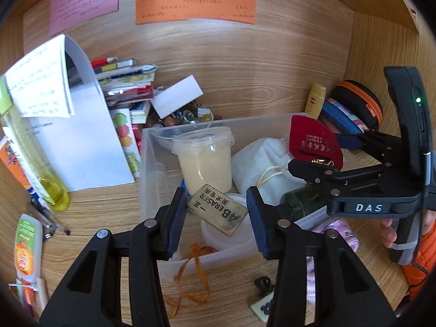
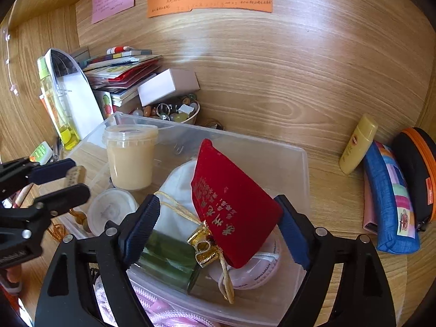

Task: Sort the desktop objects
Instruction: 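Open the right tool to drop the red pouch while the left drops the eraser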

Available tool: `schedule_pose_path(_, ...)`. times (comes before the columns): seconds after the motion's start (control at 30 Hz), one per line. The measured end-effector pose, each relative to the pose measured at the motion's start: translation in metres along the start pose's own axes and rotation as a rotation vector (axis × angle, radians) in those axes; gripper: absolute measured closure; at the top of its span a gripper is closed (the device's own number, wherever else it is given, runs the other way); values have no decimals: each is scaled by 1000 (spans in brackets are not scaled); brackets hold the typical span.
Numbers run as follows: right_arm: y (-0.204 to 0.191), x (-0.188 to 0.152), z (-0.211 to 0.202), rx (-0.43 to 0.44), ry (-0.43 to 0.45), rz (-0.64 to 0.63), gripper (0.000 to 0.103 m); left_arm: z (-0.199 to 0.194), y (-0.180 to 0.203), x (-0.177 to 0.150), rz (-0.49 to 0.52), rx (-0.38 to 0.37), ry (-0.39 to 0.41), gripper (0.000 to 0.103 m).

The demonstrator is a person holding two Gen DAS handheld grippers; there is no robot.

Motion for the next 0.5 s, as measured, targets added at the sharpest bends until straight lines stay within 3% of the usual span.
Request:
schedule_pose_path(0.4,-1,4,-5,8,-11,-2,20,5,0,-7,-1,-15,-7,58)
schedule_pose_path(0.47,-4,6,-11,7,8,-29,20,-2,-1,-5,-8,-21,11,51)
schedule_pose_path(0.5,-5,7,-16,5,20,-41,20,-5,-1,-4,-12,-17,21,42)
Point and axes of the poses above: each gripper's, at about its wrist camera, not at the fingertips, and z roughly the way its jaws point, y to its right, x to its top, the point moved 1 cm from there along z, roughly the way its jaws point, and after that the axes turned 11 degrees about y, right-handed, at the moved point
